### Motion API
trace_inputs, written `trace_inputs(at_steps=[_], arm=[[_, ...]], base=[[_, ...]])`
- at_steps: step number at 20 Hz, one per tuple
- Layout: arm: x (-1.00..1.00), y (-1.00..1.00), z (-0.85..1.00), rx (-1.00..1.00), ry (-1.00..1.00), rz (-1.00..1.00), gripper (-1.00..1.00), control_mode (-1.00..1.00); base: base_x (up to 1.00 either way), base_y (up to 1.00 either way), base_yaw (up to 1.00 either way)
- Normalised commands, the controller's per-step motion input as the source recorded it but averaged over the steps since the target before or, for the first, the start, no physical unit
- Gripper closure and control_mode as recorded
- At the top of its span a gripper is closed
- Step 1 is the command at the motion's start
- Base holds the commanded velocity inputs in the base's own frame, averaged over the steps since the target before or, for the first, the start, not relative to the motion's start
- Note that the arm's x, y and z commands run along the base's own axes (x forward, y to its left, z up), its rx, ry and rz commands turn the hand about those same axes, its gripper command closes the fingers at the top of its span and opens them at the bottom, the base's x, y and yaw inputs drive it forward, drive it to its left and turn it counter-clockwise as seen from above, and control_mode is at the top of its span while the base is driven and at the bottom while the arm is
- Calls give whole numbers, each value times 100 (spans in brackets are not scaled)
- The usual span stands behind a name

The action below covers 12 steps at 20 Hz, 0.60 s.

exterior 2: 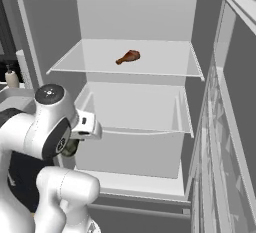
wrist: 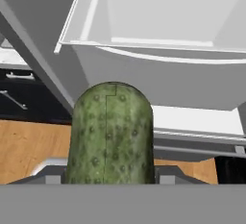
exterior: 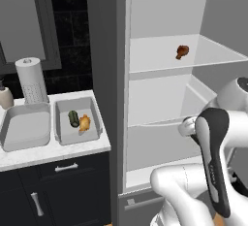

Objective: Place one cucumber and one chicken drumstick in each tupperware on the nearby counter, to pack two identical lunches.

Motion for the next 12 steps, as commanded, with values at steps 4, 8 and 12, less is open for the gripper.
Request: trace_inputs(at_steps=[4,8,12], arm=[[-36,1,6,0,0,0,100,-100],[-15,6,1,0,0,0,100,100],[0,0,0,0,0,0,100,100]], base=[[0,0,0],[-52,41,0],[-47,99,0]])
